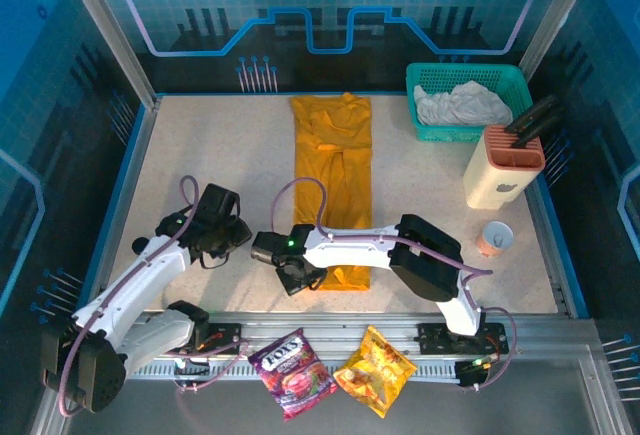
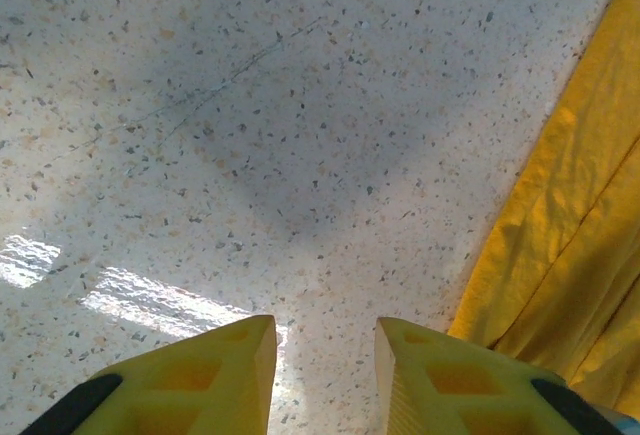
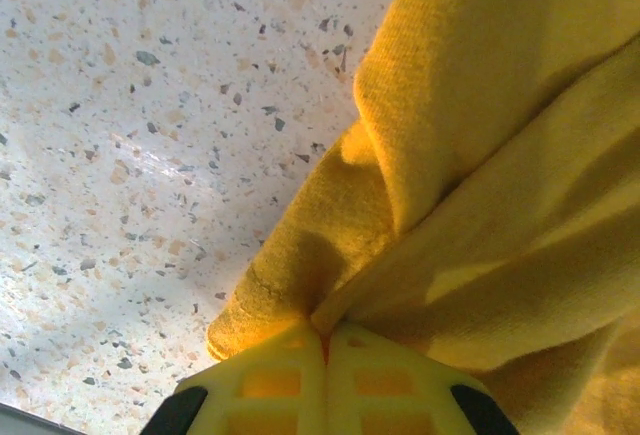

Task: Fold and stack the t-shirts

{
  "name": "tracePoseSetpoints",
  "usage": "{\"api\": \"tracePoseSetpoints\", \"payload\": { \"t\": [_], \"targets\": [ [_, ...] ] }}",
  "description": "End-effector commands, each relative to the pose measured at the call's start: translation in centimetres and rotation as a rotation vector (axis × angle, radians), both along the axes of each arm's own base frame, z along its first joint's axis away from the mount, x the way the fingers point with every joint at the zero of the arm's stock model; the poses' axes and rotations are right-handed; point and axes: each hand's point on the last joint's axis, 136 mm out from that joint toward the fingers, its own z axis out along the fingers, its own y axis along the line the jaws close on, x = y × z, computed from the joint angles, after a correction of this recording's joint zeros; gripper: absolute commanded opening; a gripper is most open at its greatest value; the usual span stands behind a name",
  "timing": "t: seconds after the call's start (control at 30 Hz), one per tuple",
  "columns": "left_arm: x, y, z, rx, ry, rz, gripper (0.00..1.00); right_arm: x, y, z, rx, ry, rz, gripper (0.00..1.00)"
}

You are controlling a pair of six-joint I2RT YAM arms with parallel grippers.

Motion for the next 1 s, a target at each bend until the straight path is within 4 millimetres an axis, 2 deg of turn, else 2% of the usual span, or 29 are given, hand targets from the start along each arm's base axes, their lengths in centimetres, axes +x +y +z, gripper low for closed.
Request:
{"api": "tracePoseSetpoints", "payload": {
  "t": [0.0,0.17,0.37,0.6,0.77,0.97],
  "targets": [
    [-0.5,-0.3,-1.0,-0.018,0.038,-0.019,0.32,0.2,-0.9,2.3,0.010,-0.041,-0.029,0.03],
    [-1.0,-0.9,-2.1,-0.044,0.072,-0.037,0.30,0.6,-2.1,3.6,0.040,-0.068,-0.073,0.00],
    [-1.4,-2.4,-3.2,-0.063,0.107,-0.093,0.29,0.3,-2.8,2.9,0.132,-0.021,-0.137,0.00],
    [-2.0,-7.3,-4.5,-0.100,0.154,-0.241,0.29,0.1,-2.0,1.9,0.261,0.053,-0.184,0.01],
    [-2.7,-10.5,-5.6,-0.122,0.184,-0.307,0.29,-0.1,-1.6,2.1,0.291,0.061,-0.184,0.05],
    [-3.4,-13.1,-6.5,-0.149,0.220,-0.364,0.30,0.0,-1.6,2.6,0.308,0.055,-0.191,0.01]
  ]
}}
